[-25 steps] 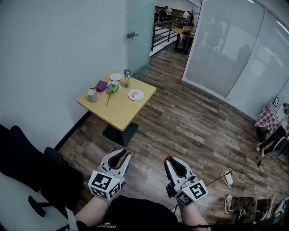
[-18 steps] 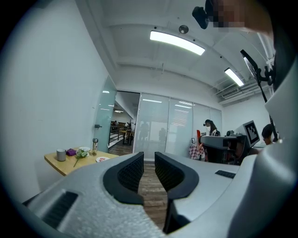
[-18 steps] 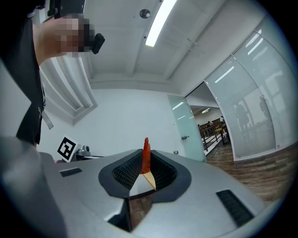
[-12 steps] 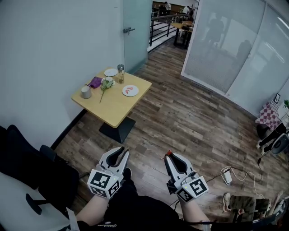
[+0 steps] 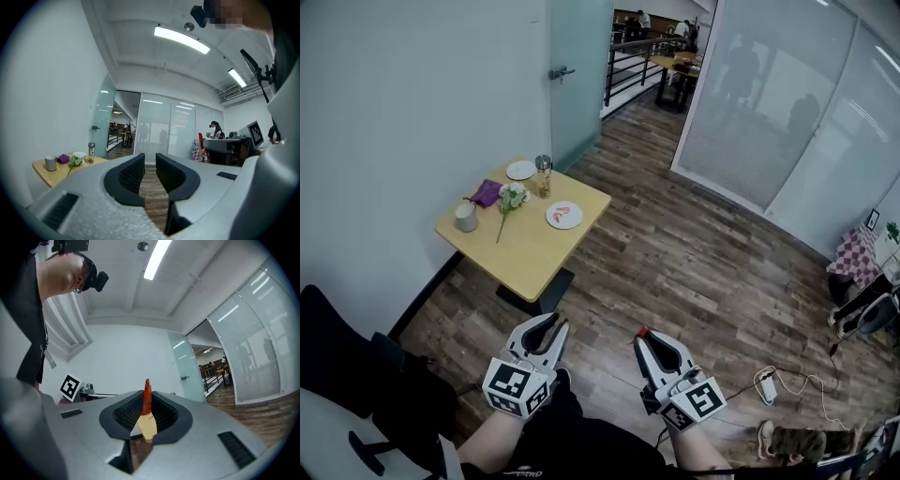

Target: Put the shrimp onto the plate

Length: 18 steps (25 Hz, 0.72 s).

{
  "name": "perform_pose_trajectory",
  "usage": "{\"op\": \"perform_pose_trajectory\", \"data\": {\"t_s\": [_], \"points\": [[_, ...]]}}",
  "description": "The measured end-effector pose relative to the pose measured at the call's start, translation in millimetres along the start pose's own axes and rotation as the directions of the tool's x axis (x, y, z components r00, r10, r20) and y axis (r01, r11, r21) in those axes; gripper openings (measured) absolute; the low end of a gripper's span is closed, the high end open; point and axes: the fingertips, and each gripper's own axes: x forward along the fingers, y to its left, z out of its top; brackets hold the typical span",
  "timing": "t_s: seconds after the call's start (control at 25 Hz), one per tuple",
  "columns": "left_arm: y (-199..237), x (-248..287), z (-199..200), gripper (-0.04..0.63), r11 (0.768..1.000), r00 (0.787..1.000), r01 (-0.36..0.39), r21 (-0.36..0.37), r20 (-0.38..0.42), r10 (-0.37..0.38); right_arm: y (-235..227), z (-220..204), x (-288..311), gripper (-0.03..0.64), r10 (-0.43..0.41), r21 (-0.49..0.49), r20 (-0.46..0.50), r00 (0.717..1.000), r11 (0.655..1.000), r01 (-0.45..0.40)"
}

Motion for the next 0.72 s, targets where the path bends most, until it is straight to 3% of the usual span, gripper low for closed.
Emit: {"op": "perform_pose_trajectory", "data": {"t_s": [0.48,0.72], "points": [[154,99,30,0.077,1.0,1.0,0.016,0.002,-0.023,-0.016,-60,2,172,0.054,-0.027,0.011,-0.006,1.0,1.0,0.027],[203,134,36,0.077,1.0,0.999,0.029,-0.002,-0.033,-0.029,-80,-1,221,0.054,-0.055,0.007,-0.01,0.998,0.998,0.055]]}}
